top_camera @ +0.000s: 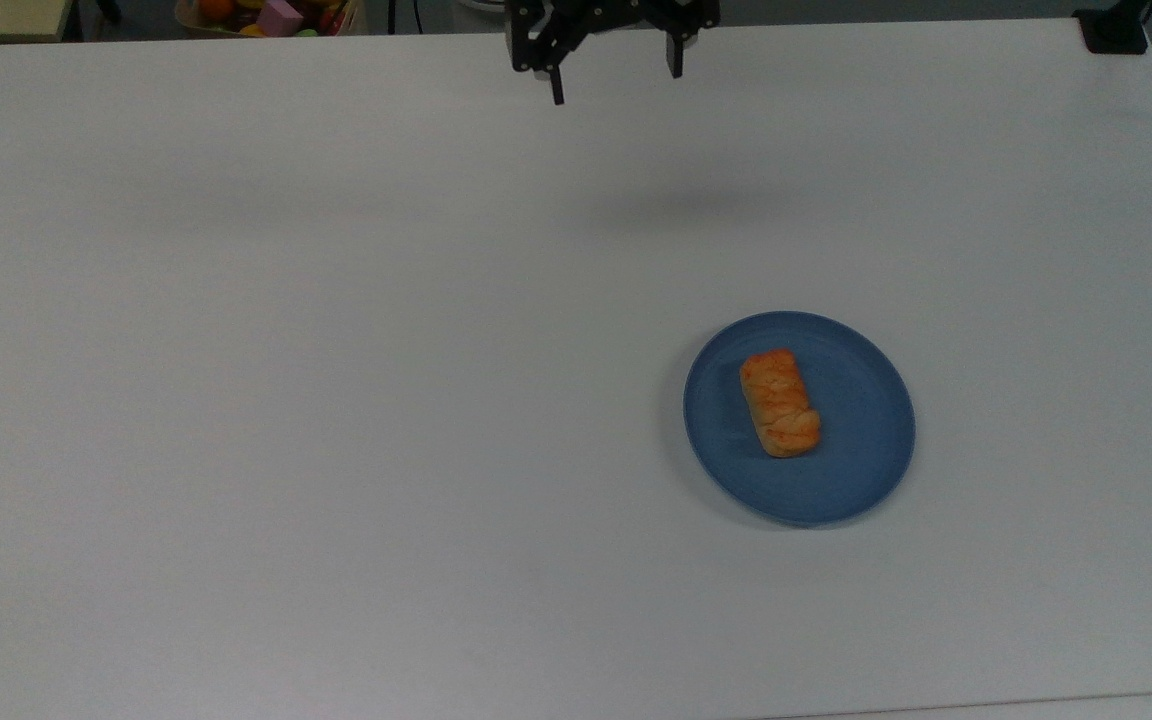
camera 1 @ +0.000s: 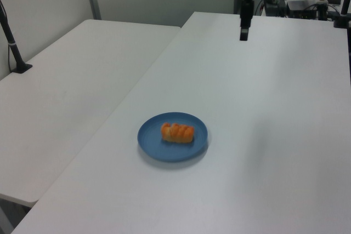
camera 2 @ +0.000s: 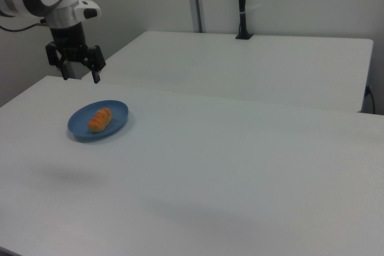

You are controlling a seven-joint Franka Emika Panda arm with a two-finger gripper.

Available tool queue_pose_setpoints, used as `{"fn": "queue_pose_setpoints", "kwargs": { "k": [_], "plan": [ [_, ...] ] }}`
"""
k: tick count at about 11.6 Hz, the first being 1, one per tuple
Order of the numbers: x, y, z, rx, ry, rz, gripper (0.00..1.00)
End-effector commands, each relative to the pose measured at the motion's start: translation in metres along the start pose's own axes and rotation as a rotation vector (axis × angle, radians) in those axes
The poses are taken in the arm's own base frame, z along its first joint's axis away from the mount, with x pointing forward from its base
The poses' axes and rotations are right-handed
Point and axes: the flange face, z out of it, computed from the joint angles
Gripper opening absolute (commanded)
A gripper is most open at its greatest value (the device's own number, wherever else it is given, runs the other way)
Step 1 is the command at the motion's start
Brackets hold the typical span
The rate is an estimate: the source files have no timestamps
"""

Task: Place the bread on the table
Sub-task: 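Lower the open gripper over the orange bread roll on the blue plate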

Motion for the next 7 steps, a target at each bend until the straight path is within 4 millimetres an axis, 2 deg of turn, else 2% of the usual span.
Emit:
{"fn": "queue_pose_setpoints", "kwargs": {
  "k": [1,2,4,5,7],
  "plan": [
    [0.049,-0.021,0.022,-0.002,0.027,0.022,1.00],
    [0.064,-0.028,0.028,0.001,0.039,0.033,1.00],
    [0.086,-0.034,0.064,0.005,0.039,0.051,1.00],
    [0.094,-0.040,0.085,0.005,0.034,0.044,1.00],
    [0.105,-0.054,0.113,0.010,0.043,0.042,1.00]
  ]
}}
